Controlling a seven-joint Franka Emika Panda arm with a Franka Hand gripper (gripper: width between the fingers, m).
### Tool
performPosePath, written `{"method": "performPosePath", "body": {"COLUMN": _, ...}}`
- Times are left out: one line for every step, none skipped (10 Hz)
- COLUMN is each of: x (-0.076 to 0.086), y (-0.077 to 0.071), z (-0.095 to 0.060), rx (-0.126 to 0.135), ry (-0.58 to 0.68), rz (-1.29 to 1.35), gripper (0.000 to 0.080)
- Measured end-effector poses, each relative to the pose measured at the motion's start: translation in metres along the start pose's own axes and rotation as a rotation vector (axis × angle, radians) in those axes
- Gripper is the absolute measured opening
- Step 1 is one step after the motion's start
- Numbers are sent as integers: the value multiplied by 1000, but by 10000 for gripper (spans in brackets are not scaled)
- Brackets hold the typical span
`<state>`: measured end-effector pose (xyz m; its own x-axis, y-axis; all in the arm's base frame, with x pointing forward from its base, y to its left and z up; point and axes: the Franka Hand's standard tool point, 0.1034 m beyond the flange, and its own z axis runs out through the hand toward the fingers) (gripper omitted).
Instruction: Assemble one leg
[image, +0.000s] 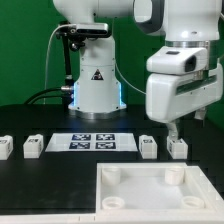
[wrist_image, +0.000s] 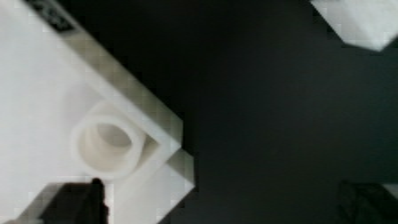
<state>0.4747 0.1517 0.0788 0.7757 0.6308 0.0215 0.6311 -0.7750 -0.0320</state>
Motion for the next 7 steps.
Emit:
{"method": "performPosePath", "body": {"x": 0, "y": -1, "z": 0, "rx": 0, "ry": 0, "rz": 48, "gripper": 649}}
{"method": "performPosePath", "body": {"x": 0, "y": -4, "z": 2, "rx": 6, "ry": -1, "rz": 189, "gripper": 649}}
{"method": "performPosePath", "body": {"x": -4, "y": -19, "z": 11, "rx": 14, "ry": -20, "rz": 339, "gripper": 649}}
{"method": "performPosePath", "body": {"x": -10, "y": -31, "z": 16, "rx": 17, "ry": -38, "rz": 441, "gripper": 649}}
{"method": "performPosePath", "body": {"x": -15, "y": -36, "z": 19, "rx": 18, "ry": -43, "rz": 530, "gripper": 649}}
{"method": "performPosePath", "body": {"x": -20, "y": -36, "z": 23, "rx": 23, "ry": -26, "rz": 559, "gripper": 649}}
{"method": "performPosePath", "body": {"x": -18, "y": -37, "z": 23, "rx": 24, "ry": -30, "rz": 564, "gripper": 649}}
